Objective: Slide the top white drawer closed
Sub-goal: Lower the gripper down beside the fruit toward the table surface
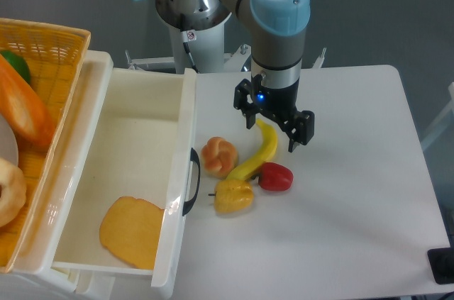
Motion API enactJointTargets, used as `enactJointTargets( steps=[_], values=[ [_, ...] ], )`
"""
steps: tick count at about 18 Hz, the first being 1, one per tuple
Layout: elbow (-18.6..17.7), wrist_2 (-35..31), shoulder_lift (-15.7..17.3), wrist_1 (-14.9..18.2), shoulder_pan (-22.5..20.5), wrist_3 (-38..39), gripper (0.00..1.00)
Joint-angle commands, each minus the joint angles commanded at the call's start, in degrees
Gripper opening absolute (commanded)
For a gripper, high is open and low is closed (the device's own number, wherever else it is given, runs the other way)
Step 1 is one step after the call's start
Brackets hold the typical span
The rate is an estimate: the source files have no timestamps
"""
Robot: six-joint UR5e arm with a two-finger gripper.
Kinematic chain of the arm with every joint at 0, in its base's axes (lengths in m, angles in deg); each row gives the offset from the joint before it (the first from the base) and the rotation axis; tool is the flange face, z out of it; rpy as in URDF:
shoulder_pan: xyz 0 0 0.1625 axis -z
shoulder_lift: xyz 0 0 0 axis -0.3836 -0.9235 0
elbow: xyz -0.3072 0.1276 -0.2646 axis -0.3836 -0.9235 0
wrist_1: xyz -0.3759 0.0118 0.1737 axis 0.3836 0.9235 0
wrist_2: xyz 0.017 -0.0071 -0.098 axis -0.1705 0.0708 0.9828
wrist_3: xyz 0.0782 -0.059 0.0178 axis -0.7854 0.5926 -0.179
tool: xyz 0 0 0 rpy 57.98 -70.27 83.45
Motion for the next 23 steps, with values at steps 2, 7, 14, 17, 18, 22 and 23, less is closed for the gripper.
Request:
enactJointTargets(
  steps=[2,7,14,17,18,22,23],
  values=[
    [-0.09,-0.17,-0.35,-0.62,0.18,1.49,1.0],
    [0.17,-0.26,-1.4,-0.8,0.88,9.22,1.0],
    [1.4,-4.39,-5.45,-3.08,2.81,15.01,1.0],
    [2.28,-4.31,-7.03,-3.17,3.87,18.89,1.0],
    [2.46,-4.31,-7.47,-3.6,4.3,19.42,1.0],
    [2.72,-4.13,-9.14,-4.4,5.62,23.37,1.0],
    [2.72,-4.04,-9.32,-4.4,5.71,23.64,1.0]
  ],
)
